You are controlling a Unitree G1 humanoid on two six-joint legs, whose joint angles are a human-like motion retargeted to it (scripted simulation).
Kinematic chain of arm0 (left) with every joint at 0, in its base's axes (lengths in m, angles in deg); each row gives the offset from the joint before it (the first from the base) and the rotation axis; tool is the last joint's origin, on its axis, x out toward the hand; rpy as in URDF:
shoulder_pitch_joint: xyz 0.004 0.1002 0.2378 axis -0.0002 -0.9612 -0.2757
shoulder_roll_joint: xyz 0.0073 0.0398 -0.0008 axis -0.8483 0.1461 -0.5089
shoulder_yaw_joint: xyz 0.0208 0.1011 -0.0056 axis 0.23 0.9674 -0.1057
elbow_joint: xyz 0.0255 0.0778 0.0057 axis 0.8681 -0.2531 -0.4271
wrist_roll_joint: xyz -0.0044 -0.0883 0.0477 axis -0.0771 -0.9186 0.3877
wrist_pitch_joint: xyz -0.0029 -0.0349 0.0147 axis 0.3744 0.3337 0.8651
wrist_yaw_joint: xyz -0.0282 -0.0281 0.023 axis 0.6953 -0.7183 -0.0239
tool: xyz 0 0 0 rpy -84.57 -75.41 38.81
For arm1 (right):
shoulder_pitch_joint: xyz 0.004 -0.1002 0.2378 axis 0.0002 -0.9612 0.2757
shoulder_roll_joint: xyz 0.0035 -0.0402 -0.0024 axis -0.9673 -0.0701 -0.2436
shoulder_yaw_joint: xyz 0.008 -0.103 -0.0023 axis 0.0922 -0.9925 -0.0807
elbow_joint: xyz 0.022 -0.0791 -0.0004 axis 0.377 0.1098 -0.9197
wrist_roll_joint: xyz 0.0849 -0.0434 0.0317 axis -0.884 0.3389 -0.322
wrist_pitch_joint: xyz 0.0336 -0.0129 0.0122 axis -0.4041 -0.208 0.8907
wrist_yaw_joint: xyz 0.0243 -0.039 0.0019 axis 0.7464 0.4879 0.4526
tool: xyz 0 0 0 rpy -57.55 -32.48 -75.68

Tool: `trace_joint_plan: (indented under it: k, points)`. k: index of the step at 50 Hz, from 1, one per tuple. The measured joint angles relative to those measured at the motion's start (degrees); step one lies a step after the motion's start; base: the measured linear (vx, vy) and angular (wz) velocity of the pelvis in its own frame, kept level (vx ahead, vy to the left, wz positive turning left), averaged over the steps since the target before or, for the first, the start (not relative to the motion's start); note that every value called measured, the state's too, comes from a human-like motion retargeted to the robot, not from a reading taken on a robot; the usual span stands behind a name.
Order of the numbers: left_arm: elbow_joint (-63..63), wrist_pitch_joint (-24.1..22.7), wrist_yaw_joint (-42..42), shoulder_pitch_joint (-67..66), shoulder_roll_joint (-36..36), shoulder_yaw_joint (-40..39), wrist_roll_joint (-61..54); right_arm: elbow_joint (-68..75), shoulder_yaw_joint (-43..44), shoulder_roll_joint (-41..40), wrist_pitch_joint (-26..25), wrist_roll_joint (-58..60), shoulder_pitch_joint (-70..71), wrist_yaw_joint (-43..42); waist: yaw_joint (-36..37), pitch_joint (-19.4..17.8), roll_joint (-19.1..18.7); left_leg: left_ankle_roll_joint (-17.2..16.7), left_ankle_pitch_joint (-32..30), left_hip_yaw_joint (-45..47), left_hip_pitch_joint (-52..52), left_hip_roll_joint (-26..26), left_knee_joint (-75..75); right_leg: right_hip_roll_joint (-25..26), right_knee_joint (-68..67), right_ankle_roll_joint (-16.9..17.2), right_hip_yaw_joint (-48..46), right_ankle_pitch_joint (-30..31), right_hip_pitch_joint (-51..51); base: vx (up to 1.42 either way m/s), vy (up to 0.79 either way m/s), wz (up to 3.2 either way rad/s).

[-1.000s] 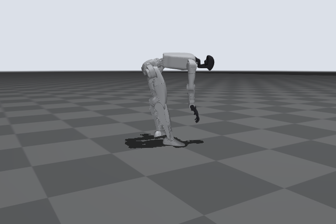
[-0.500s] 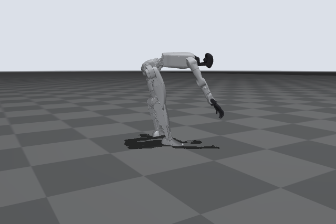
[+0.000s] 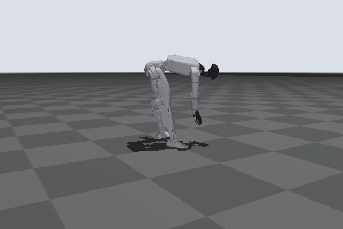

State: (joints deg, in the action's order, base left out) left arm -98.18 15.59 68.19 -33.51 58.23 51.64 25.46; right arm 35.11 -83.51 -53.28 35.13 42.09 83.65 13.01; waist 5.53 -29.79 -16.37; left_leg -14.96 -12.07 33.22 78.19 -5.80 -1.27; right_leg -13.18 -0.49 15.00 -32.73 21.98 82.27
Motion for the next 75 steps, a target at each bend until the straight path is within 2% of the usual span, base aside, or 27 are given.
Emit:
trace_joint_plan:
  k: [3, 5, 8, 10, 12, 17, 20, 23, 25, 28, 30, 33, 35, 37, 40, 43, 47, 50, 53, 55, 57, 60, 63, 68, 72, 75]
  points:
    - [0.43, -0.26, -0.08, -0.89, -0.54, 0.34, 0.40, 3.46, -0.32, -0.36, -0.64, 2.56, 3.96, -1.64, 0.97, 0.00, -0.46, 0.01, 0.05, -0.39, 1.56, -0.35, -0.91, -0.22, -0.72, 0.00, -0.43, -0.23, 1.28, -0.03, -0.04, 0.40]
    - [0.22, -0.98, -0.64, -0.64, -1.37, -0.28, 0.66, 6.89, 0.30, -0.23, -0.60, 1.60, 7.70, -3.60, 1.10, 0.00, 1.52, 1.10, -0.57, 0.43, 3.62, -0.31, -1.30, -0.70, -1.82, 0.00, 0.39, 0.63, 4.24, -0.15, 0.02, 0.46]
    - [-0.60, -0.70, -0.25, -1.76, -2.22, -0.22, 2.14, 10.40, 3.73, 2.38, -1.17, -0.92, 8.99, -5.67, 0.49, 0.00, 1.47, 0.22, -0.04, -0.28, 1.47, -0.62, -1.60, -0.33, -1.10, 0.00, -0.39, -0.21, 1.04, 0.08, -0.03, -0.27]
    - [-1.32, -0.33, -1.01, -1.41, -1.39, -1.50, 3.57, 11.48, 4.58, 5.69, -1.06, -3.13, 10.93, -6.00, -0.31, 0.00, 2.66, 1.56, -0.31, 0.37, 1.91, -0.47, -2.16, -0.71, -1.28, 0.00, 0.18, 0.72, 1.70, 0.00, 0.02, -0.28]
    - [-2.01, 0.44, -0.34, -2.01, -1.43, -1.44, 4.50, 12.49, 6.78, 9.02, -0.35, -7.94, 10.00, -5.39, -1.23, 0.00, 2.25, 0.30, 0.71, -0.31, -1.32, -1.06, -2.82, -0.06, -0.32, 0.00, -0.64, -0.33, -2.79, 0.14, -0.05, -0.70]
    - [-4.04, 0.40, 1.15, -0.87, -3.97, -1.96, 4.49, 17.21, 11.85, 16.20, 2.96, -28.23, 8.80, -1.35, -3.85, 0.00, 6.34, 1.06, 2.39, 0.43, -6.64, -1.33, -4.44, -0.16, -0.18, 0.00, 0.35, -1.12, -8.51, 0.07, 0.02, -0.56]
    - [-5.47, 1.87, 0.24, 0.31, -1.80, -3.27, 4.51, 19.16, 17.48, 22.03, 2.49, -38.86, 7.17, -2.54, -4.75, 0.00, 6.17, 1.62, 4.77, 0.60, -9.76, -2.16, -7.60, -0.49, -1.62, 0.00, 1.11, -2.91, -12.14, 0.07, 0.05, -0.54]
    - [-6.29, 1.40, -0.22, 1.09, -3.28, -3.02, 4.35, 23.11, 23.51, 24.83, 3.04, -52.58, 5.23, -3.09, -6.29, 0.00, 7.52, 2.58, 7.07, 0.85, -13.29, -2.35, -10.01, -1.54, -3.61, 0.00, 2.25, -5.19, -15.73, 0.13, 0.07, -0.37]
    - [-7.30, 2.95, -1.41, 1.43, -0.01, -3.95, 5.21, 24.14, 30.32, 28.88, 3.01, -58.45, 3.39, -5.08, -6.48, 0.00, 5.23, 3.28, 9.44, 0.53, -15.65, -3.31, -13.43, -2.05, -5.71, 0.00, 2.46, -7.23, -18.78, 0.16, 0.05, -0.33]
    - [-8.26, 2.06, -1.58, 1.41, -2.46, -2.61, 3.97, 26.81, 38.41, 29.26, 5.50, -74.45, -2.20, -6.09, -8.11, 0.00, 6.83, 4.02, 11.17, 0.80, -20.80, -2.85, -14.29, -3.30, -7.51, 0.00, 3.49, -9.66, -23.59, 0.18, 0.03, -0.17]
    - [-9.19, 2.23, -5.62, 1.25, -2.97, -2.43, -1.05, 27.47, 42.27, 28.67, 6.44, -84.40, -7.85, -7.23, -9.18, 0.00, 9.19, 5.47, 7.36, 1.15, -30.03, 1.78, -3.14, -3.68, -5.04, 0.00, 5.86, -9.31, -28.60, 0.22, -0.04, -0.25]
    - [-11.35, 3.38, -7.51, 0.15, -1.34, -3.25, -1.89, 26.70, 50.31, 27.13, 8.32, -93.00, -18.03, -8.58, -9.98, 0.00, 9.73, 6.42, 6.33, 1.23, -38.28, 3.27, -0.05, -4.25, -4.83, 0.00, 6.74, -11.41, -35.76, 0.24, -0.09, -0.24]
    - [-12.85, 5.71, -8.43, -2.15, 1.28, -5.78, -0.10, 22.45, 59.70, 25.42, 9.18, -93.05, -30.24, -10.60, -10.36, 0.00, 9.83, 7.29, 7.17, 1.13, -43.15, 3.01, -2.65, -4.91, -5.41, 0.00, 6.75, -13.53, -41.68, 0.30, -0.14, -0.16]
    - [-14.37, 7.13, -9.23, -3.47, 2.20, -7.55, 2.44, 18.52, 65.48, 21.65, 8.64, -90.47, -40.65, -11.22, -10.30, 0.07, 11.43, 8.87, 8.13, 1.21, -45.93, 2.66, -7.70, -6.18, -5.44, 0.00, 7.16, -15.07, -46.67, 0.31, -0.12, -0.15]
    - [-16.94, 8.63, -9.44, -5.44, 2.67, -10.00, 4.83, 13.98, 68.82, 14.34, 7.01, -86.87, -53.63, -10.14, -8.86, 1.17, 14.69, 10.54, 9.56, 1.36, -48.09, 0.75, -18.05, -7.45, -5.13, 0.00, 8.00, -16.88, -53.40, 0.31, -0.10, -0.32]
    - [-19.37, 8.85, -9.61, -8.14, 3.16, -12.60, 7.71, 15.93, 73.17, 7.23, 5.38, -81.33, -60.83, -7.78, -6.24, 3.86, 16.85, 11.12, 10.89, 0.78, -48.54, -2.39, -27.11, -7.21, -5.00, 0.00, 8.64, -18.57, -58.41, 0.31, -0.07, -0.51]
    - [-22.62, 10.11, -10.00, -10.61, 4.47, -16.06, 12.41, 9.62, 70.43, -1.42, 4.47, -76.97, -72.62, -3.76, -1.75, 8.27, 19.10, 9.91, 12.05, -0.15, -50.83, -4.61, -25.61, -5.50, -4.20, 0.00, 9.66, -20.06, -62.99, 0.31, -0.05, -0.65]
    - [-24.90, 10.97, -9.94, -11.77, 4.55, -17.66, 17.79, 3.83, 65.77, -5.89, 4.47, -72.56, -80.78, -0.89, 1.91, 12.04, 20.63, 7.92, 10.71, -0.49, -55.20, -4.27, -12.32, -3.78, -3.45, 0.00, 10.32, -20.86, -65.51, 0.33, 0.00, -0.65]
    - [-26.17, 11.35, -9.02, -12.91, 3.76, -18.51, 24.60, -1.60, 60.92, -8.26, 5.25, -66.36, -87.88, 1.21, 5.43, 15.66, 20.36, 5.21, 8.67, 0.10, -60.97, -5.57, 2.73, -0.85, -3.11, 0.00, 10.43, -22.02, -68.98, 0.38, 0.14, -0.65]
    - [-26.46, 11.23, -8.26, -13.51, 2.97, -18.79, 28.86, -4.73, 58.00, -8.95, 5.83, -61.37, -91.86, 2.06, 7.14, 17.93, 20.17, 3.45, 9.39, 0.67, -62.91, -7.45, 6.27, 0.51, -2.87, 0.00, 10.42, -22.69, -71.65, 0.41, 0.26, -0.47]
    - [-26.68, 10.93, -7.84, -13.44, 2.03, -18.59, 31.95, -6.71, 55.51, -9.06, 6.27, -56.16, -94.62, 2.45, 7.94, 20.15, 20.68, 2.62, 10.28, 0.80, -63.84, -8.29, 6.27, 0.37, -2.68, 0.00, 10.42, -23.02, -74.07, 0.43, 0.35, -0.19]
    - [-28.16, 10.66, -8.38, -11.87, 0.58, -16.96, 35.64, -7.92, 52.72, -8.89, 6.52, -48.78, -97.64, 2.11, 7.84, 22.71, 21.97, 3.15, 10.34, 0.15, -66.77, -6.63, 6.27, -2.15, -3.18, 0.00, 10.04, -22.95, -78.11, 0.44, 0.46, 0.13]
    - [-32.16, 11.08, -10.42, -7.86, -0.47, -13.16, 39.73, -7.08, 51.49, -8.41, 6.46, -44.22, -100.04, 1.16, 6.41, 24.00, 23.05, 4.76, 11.44, -1.38, -71.38, -2.50, 6.22, -7.27, -6.82, -0.62, 8.27, -22.18, -82.35, 0.45, 0.55, 0.49]
    - [-39.65, 13.12, -14.48, 2.37, -0.57, -7.85, 44.98, -5.46, 51.27, -8.20, 6.24, -42.95, -102.79, 1.92, 2.95, 25.19, 21.80, 4.88, 15.03, -4.58, -76.49, -1.95, 3.40, -9.65, -23.54, -5.89, 9.88, -22.46, -80.86, 0.36, 0.39, 0.52]
    - [-39.72, 13.38, -17.05, 9.80, -0.34, -6.41, 43.34, -6.09, 51.77, -8.35, 6.20, -43.53, -103.81, 3.57, -1.89, 24.48, 21.86, 4.67, 17.87, -7.44, -79.08, -1.87, 0.95, -5.64, -35.85, -5.06, 18.58, -24.39, -74.41, 0.29, 0.23, 0.65]
    - [-36.18, 12.71, -17.25, 14.44, -0.63, -5.55, 40.23, -7.20, 51.88, -8.33, 6.16, -43.51, -104.02, 4.13, -5.51, 23.18, 21.95, 4.88, 19.11, -9.04, -81.22, -1.88, 1.05, -1.88, -37.26, -4.95, 19.62, -25.18, -70.93, 0.24, 0.14, 0.52]
